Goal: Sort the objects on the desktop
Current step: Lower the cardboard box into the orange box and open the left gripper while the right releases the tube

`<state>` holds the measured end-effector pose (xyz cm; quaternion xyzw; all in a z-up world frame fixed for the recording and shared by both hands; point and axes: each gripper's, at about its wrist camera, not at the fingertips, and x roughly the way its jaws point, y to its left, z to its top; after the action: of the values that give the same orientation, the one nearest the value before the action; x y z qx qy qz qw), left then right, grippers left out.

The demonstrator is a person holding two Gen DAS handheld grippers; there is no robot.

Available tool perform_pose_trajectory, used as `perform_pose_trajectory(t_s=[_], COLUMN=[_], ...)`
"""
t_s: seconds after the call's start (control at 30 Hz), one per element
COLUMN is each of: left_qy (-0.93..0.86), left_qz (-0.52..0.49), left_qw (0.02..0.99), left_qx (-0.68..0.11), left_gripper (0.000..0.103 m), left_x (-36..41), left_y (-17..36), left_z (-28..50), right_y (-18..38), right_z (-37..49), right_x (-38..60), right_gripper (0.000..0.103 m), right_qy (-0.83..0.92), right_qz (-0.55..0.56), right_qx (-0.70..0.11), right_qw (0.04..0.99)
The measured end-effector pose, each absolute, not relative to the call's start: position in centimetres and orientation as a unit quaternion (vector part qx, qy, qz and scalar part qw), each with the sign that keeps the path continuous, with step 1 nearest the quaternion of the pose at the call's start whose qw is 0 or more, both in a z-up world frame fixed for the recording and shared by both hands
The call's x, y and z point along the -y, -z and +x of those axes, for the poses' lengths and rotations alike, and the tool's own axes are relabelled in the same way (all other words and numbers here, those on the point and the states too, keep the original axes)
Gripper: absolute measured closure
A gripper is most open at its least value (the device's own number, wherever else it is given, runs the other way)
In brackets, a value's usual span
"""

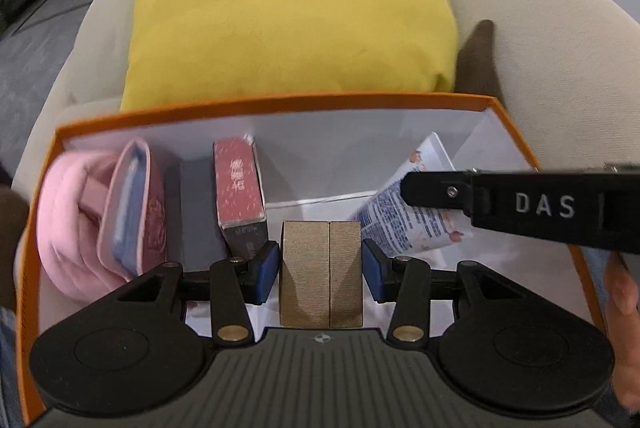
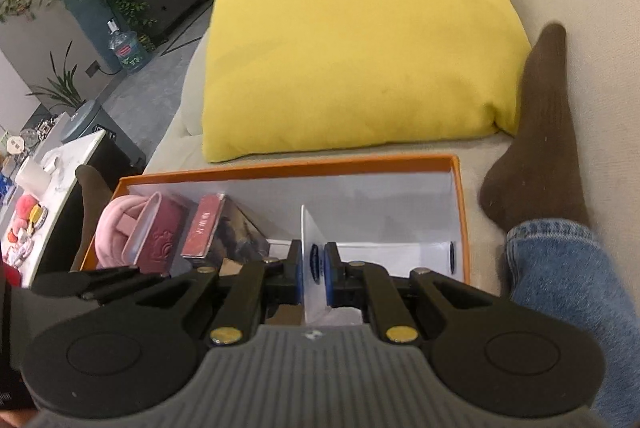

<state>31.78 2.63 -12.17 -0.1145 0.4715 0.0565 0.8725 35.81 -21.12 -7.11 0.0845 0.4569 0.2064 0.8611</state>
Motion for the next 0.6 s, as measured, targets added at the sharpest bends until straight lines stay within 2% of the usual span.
perform_pose_trajectory(t_s=[0.2, 0.3, 0.43, 0.6], left_qy=[-0.089, -0.088, -0.086, -0.075], left_qz=[-0.168, -0.158, -0.153, -0.119], left_qw=[0.859, 0.858, 0.858, 0.851], left_qx=[-0.476, -0.482, -0.483, -0.505], left_gripper=[0.052, 0.051, 0.043, 0.042], left_x=[-3.6, -3.5, -3.6, -3.1], left_y=[12.9, 12.8, 12.1, 11.1], left_z=[31.9, 31.9, 31.4, 30.8], right_y=[7.6, 7.5, 7.4, 7.4], right_z=[35.9, 35.8, 35.6, 35.5], right_x=[21.0, 21.1, 21.3, 21.1], right_gripper=[0.092, 0.090, 0.088, 0.086], right_qy=[-0.212, -0.216, -0.224, -0.229], right_qz=[0.094, 0.095, 0.096, 0.090], right_qx=[-0.448, -0.446, -0.446, -0.445], right_qw=[0.863, 0.863, 0.861, 0.861])
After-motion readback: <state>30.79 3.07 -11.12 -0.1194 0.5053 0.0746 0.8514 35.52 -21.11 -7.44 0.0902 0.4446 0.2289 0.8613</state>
